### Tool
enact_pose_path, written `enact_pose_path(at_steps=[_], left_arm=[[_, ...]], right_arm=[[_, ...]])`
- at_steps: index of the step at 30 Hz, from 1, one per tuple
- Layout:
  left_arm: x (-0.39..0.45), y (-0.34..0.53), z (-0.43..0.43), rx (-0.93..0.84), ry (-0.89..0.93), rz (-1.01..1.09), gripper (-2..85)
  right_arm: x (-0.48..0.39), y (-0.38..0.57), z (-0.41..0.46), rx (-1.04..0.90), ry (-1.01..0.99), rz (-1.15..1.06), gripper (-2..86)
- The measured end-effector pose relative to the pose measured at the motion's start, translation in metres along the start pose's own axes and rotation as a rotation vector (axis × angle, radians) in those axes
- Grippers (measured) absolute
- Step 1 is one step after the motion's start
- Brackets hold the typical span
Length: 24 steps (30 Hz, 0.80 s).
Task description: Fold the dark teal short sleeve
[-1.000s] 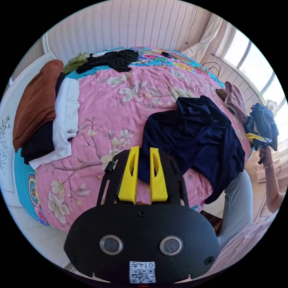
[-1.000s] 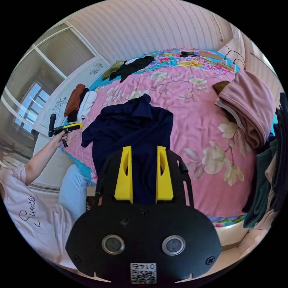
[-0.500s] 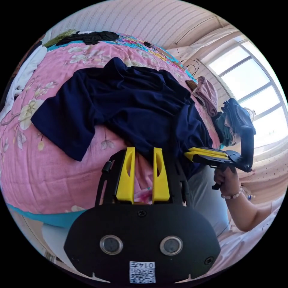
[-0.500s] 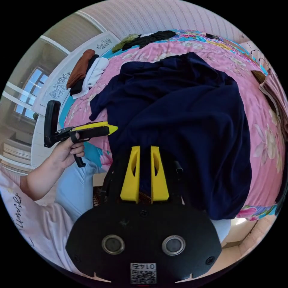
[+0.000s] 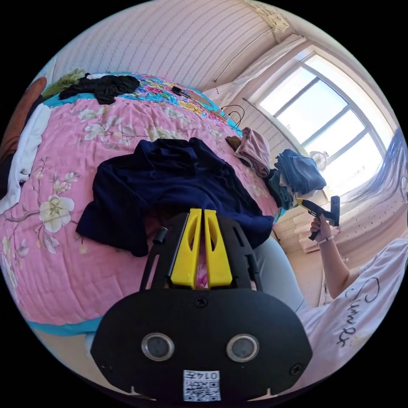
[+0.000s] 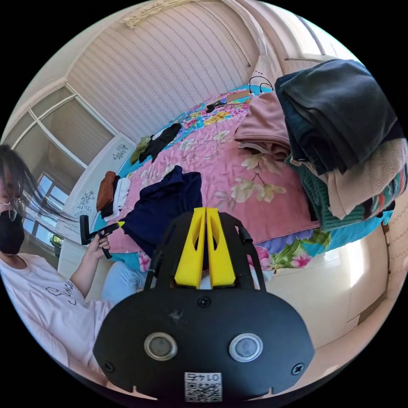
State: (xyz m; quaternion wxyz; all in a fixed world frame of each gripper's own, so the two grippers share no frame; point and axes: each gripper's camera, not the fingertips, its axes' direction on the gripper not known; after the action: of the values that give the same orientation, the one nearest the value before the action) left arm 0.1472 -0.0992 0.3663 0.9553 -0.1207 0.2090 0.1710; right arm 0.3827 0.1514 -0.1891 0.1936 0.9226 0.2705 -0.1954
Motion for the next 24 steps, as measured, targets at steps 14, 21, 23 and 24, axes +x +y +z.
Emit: enact_pose_path(at_steps=[14,21,23,24], left_arm=[[-0.028,0.02,0.025,-0.031,0.103,-0.147,-0.7],[-0.018,0.031,-0.026,0.097,0.078,-0.097,-1.0],[-0.017,0.027,-0.043,0.134,0.086,-0.087,-1.0],[-0.015,0.023,-0.06,0.176,0.063,-0.07,-1.0]], right_arm=[[0.016,0.029,0.131,-0.406,0.003,-0.016,1.2],[0.014,0.012,0.069,-0.287,-0.028,-0.088,-0.2],[0.01,0.004,0.059,-0.262,-0.03,-0.111,-0.2],[0.008,0.001,0.057,-0.253,-0.049,-0.117,-0.3]])
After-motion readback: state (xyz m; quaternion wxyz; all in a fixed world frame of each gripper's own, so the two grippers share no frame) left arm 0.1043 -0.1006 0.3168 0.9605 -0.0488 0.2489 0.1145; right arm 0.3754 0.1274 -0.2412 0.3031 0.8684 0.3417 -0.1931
